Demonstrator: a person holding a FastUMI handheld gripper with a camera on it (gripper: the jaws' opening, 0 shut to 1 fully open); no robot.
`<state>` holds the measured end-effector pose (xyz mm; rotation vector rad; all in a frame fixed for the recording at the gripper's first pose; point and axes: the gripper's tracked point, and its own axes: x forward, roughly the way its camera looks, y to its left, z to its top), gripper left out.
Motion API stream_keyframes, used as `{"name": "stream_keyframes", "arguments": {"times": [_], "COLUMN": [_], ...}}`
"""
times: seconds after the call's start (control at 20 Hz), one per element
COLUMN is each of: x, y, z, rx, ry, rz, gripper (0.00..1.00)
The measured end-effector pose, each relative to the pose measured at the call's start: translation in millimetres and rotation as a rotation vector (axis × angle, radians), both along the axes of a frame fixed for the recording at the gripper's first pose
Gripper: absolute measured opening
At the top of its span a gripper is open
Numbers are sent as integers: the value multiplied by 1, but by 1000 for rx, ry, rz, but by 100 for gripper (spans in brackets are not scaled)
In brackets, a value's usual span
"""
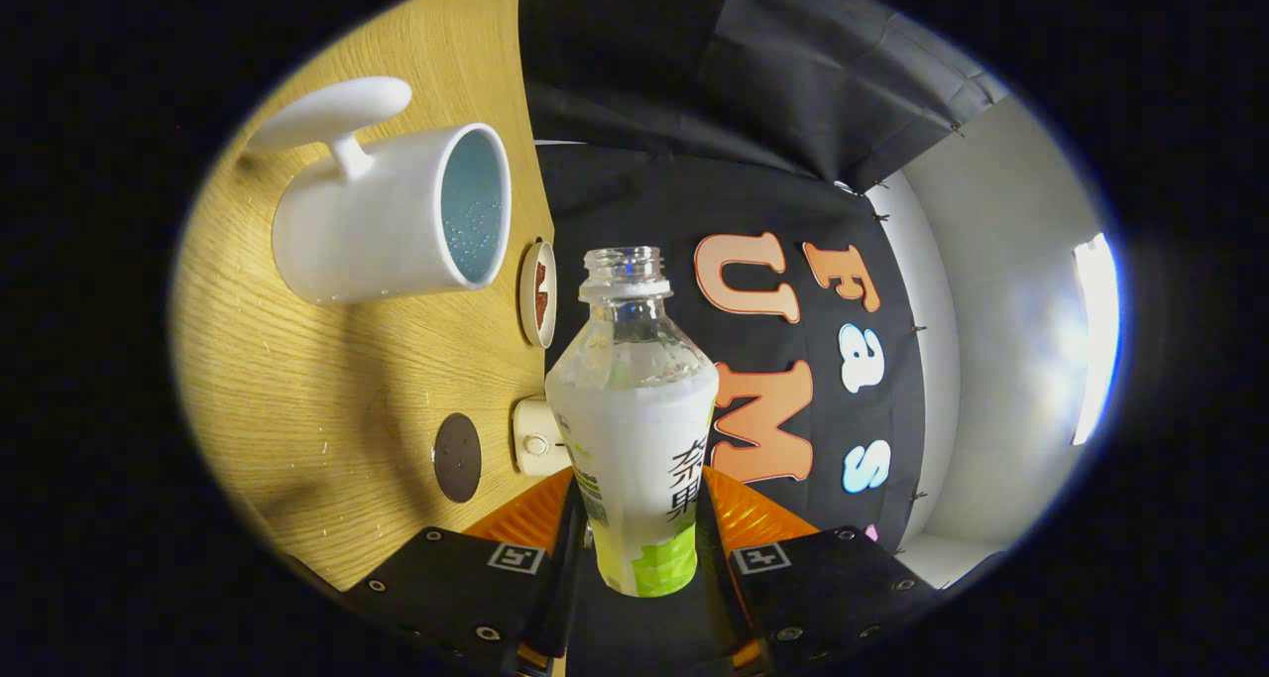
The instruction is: Take the bottle from table, then pour the juice into the cup, finally place the bottle on the coaster
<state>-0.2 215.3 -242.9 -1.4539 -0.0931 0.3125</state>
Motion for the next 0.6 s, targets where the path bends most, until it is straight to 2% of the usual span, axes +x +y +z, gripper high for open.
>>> {"name": "stream_keyframes", "arguments": {"times": [0.6], "x": [6], "y": [4], "z": [0], "rx": [-88], "ry": [-24], "rz": [27], "gripper": [54]}}
